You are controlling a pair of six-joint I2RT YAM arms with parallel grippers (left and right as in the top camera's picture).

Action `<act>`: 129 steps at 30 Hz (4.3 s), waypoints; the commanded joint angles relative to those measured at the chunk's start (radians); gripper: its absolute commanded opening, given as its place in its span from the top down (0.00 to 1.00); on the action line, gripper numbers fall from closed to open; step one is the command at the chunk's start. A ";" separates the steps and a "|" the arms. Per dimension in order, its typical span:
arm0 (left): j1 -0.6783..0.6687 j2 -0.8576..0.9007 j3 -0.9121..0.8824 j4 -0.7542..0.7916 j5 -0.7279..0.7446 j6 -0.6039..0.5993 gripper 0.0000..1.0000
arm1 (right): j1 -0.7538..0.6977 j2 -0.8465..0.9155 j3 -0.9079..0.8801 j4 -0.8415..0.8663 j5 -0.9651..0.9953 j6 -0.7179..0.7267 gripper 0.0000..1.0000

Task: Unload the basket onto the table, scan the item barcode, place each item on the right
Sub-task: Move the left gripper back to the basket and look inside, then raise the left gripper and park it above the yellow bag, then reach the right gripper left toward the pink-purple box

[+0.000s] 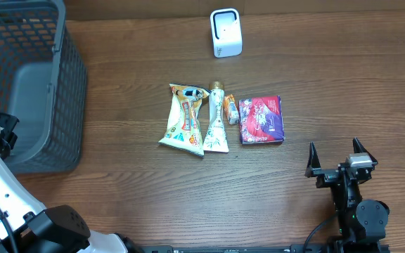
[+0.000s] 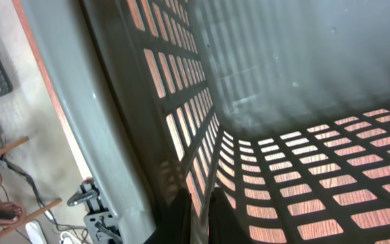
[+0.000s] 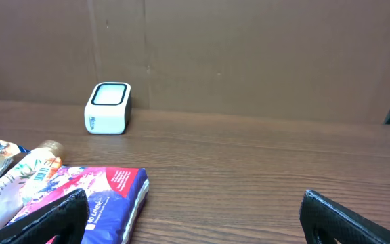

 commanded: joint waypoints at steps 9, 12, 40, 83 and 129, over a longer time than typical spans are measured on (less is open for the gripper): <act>0.006 -0.076 -0.001 -0.008 -0.009 -0.039 0.96 | 0.005 -0.010 -0.011 0.007 0.002 -0.001 0.00; 0.006 -0.105 -0.002 -0.002 -0.010 -0.038 0.96 | 0.005 -0.010 -0.011 0.007 0.002 -0.001 0.00; -0.155 -0.589 -0.002 0.053 1.184 0.537 0.12 | 0.005 -0.010 -0.011 0.007 0.002 -0.001 0.00; -0.887 0.143 -0.002 0.279 -0.133 0.133 0.00 | 0.005 -0.010 -0.011 0.007 0.002 -0.001 0.00; -0.807 0.370 -0.002 0.298 -0.093 0.133 0.00 | -0.127 1.004 0.993 -0.597 -1.059 0.129 0.00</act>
